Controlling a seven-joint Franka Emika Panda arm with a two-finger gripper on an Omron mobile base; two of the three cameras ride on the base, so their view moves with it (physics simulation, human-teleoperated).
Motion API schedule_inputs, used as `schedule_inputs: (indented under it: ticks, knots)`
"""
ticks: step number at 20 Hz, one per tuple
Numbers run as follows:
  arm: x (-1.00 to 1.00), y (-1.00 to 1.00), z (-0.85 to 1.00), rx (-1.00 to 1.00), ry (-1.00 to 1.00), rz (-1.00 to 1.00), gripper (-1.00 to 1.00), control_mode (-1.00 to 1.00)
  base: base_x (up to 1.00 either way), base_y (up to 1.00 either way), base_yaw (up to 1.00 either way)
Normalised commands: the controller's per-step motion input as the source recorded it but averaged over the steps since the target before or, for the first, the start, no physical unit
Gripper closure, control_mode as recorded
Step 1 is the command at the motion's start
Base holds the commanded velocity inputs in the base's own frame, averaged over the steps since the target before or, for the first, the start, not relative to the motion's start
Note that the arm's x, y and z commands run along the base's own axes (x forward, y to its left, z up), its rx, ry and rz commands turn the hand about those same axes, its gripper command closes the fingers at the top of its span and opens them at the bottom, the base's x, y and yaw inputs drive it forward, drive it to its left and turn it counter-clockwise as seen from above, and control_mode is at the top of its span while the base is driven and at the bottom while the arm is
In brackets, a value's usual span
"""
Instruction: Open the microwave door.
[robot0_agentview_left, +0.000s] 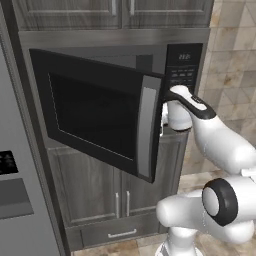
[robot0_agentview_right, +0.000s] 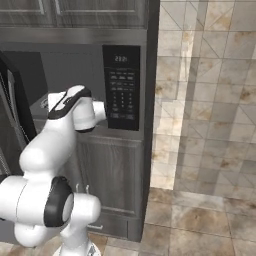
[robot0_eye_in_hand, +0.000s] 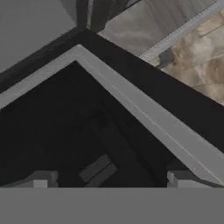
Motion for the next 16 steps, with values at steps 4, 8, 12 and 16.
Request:
schedule_inputs:
  ticks: [4, 8, 12, 16]
  knots:
    - [-0.81, 1.00, 0.04, 0.00, 0.42, 0.39, -1.00, -1.00, 0.00, 0.00, 0.00]
    - [-0.96, 1.00, 0.00, 0.00, 0.25, 0.39, -1.00, -1.00, 0.00, 0.00, 0.00]
    - [-0.81, 1.00, 0.00, 0.00, 0.13, 0.38, -1.00, -1.00, 0.00, 0.00, 0.00]
    - [-0.73, 1.00, -0.02, 0.00, 0.00, 0.29, -1.00, -1.00, 0.00, 0.00, 0.00]
